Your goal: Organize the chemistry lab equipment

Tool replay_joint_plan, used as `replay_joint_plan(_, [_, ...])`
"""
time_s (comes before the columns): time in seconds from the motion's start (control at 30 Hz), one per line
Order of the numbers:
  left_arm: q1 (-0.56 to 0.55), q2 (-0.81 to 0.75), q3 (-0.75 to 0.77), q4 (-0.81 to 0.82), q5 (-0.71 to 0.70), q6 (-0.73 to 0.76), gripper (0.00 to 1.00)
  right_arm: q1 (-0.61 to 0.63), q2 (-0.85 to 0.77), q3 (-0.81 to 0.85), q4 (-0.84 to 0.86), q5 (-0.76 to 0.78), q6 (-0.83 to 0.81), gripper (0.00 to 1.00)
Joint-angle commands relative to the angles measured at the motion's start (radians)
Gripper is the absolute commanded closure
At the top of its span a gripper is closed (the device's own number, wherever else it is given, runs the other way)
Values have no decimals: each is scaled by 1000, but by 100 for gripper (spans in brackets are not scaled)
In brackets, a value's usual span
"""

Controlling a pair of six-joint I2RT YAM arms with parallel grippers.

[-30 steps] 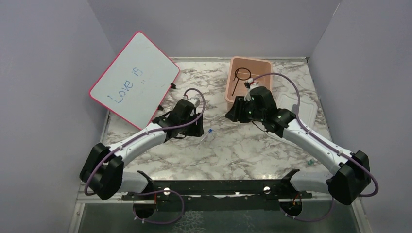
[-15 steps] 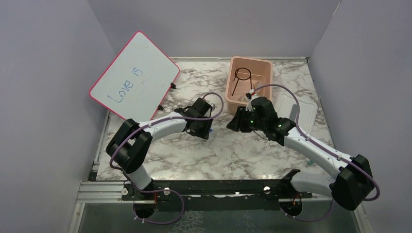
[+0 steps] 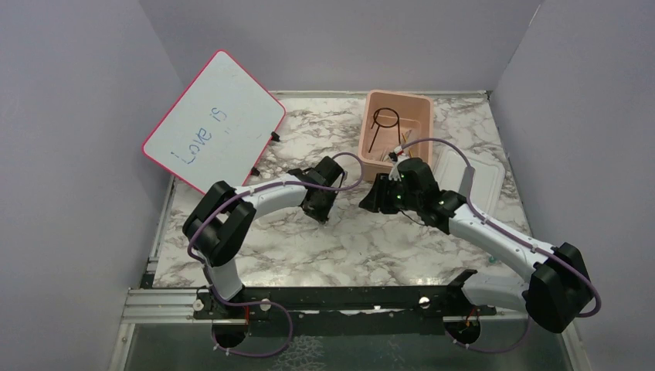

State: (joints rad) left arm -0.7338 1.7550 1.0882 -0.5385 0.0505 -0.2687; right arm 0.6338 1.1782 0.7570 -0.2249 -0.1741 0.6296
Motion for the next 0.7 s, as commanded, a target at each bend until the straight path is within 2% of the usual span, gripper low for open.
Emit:
replay_joint_plan(0.0, [-22,13,13,-29,-76,34,93,0,15,-20,41,-34,4,57])
replay_joint_plan(0.2, [-32,-103,8,-23,-132,32,95,0,44,-33,106,-88,33,57])
replay_joint_plan(0.33, [-32,-222,-28,26,-159,36,96,0,59,-30,186,-130,110,56])
replay_joint_plan(0.5, [-32,-375,-97,130,-123,44,96,1,88,9,313,-154,198,53])
replay_joint_plan(0.67, [-32,-491,-147,213,-69,50,96,7,162,109,363,-189,184,49])
